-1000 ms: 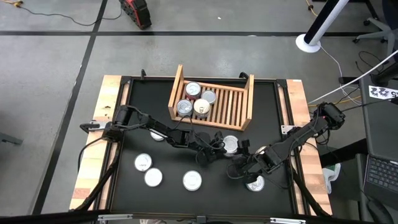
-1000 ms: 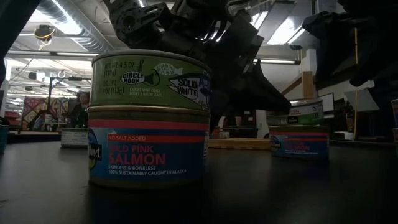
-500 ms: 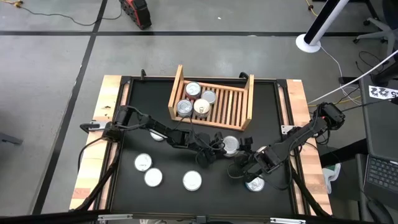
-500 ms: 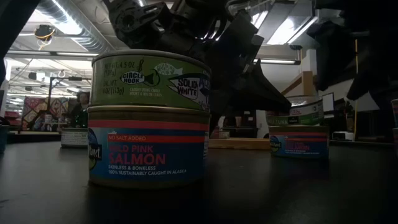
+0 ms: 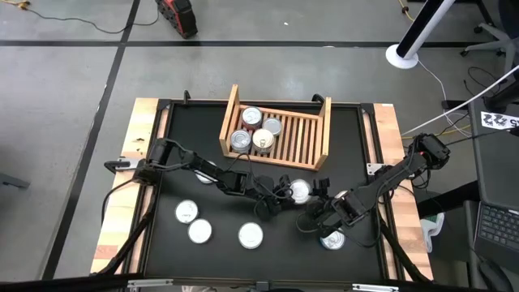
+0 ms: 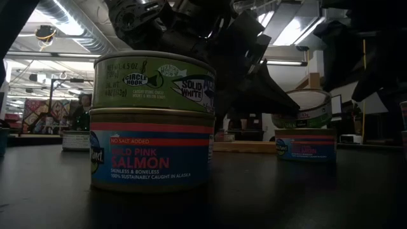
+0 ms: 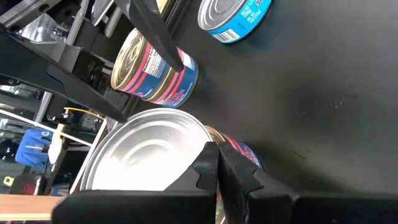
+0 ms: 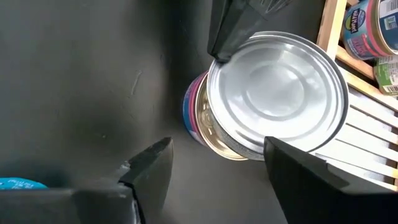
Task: Stack canned seafood by type on shelf
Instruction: Stack the green tuna can on top of the other green tuna can on the shelf
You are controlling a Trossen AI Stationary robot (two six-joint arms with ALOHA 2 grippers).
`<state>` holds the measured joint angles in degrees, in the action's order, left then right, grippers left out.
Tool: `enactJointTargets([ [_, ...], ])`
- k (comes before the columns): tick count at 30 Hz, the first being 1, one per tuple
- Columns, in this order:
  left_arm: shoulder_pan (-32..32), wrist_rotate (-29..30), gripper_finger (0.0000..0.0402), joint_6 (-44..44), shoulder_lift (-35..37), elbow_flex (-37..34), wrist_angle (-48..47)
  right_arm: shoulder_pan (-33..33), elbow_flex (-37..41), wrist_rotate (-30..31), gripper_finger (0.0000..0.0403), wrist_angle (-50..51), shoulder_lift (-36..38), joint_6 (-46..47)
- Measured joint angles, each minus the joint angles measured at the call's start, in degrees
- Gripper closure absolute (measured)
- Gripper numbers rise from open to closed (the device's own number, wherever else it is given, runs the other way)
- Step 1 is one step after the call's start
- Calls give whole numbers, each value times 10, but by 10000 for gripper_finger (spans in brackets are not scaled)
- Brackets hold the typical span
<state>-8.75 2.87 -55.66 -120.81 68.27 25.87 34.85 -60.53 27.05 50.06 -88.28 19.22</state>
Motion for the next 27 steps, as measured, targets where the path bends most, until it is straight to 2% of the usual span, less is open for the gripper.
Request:
enactJointTargets([
  [27, 3, -1, 398, 13, 0, -1, -42, 0, -31, -2, 152, 27, 0, 16],
])
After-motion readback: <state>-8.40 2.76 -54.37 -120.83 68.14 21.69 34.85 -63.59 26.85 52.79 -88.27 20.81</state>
